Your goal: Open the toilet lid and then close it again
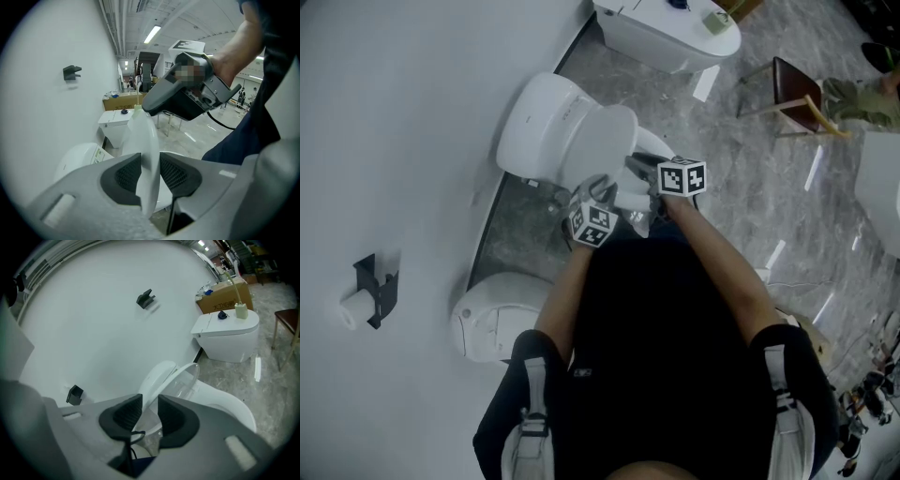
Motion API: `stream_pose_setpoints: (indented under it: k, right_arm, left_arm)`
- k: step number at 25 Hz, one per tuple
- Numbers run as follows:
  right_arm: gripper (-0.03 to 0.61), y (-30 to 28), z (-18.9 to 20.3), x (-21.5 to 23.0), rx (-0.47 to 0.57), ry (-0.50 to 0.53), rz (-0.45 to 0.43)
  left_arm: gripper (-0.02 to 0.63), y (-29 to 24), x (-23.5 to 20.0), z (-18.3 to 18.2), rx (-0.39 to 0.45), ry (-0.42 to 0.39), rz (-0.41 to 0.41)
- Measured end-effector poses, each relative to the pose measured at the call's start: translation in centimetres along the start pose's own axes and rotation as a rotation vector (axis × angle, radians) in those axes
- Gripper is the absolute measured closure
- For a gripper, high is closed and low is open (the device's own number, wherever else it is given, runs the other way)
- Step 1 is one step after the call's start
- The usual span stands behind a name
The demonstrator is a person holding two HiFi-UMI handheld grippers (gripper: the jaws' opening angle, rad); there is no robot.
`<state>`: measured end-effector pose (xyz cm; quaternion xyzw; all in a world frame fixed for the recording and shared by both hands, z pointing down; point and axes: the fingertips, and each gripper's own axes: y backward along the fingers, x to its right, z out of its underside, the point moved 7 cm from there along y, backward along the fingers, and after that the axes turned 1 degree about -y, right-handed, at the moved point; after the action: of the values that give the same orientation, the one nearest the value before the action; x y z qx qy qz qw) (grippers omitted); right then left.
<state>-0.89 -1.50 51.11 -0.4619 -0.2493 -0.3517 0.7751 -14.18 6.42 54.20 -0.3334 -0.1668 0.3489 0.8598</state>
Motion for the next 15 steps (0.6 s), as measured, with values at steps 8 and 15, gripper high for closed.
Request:
stream_pose_setpoints:
  k: [8, 15]
  right_arm:
    - [0.471, 0.9, -0.6, -1.2, 0.056, 0.006, -0.047]
    - [0.471, 2.2, 0.3, -0.1, 0.081, -0.007, -0.005]
  left_arm:
    - [0.495, 0.9, -1.8, 0.2, 0.017, 0.031, -0.028]
    - [0.506, 1.8, -3.8, 0.3, 0.024, 0.057, -0.057]
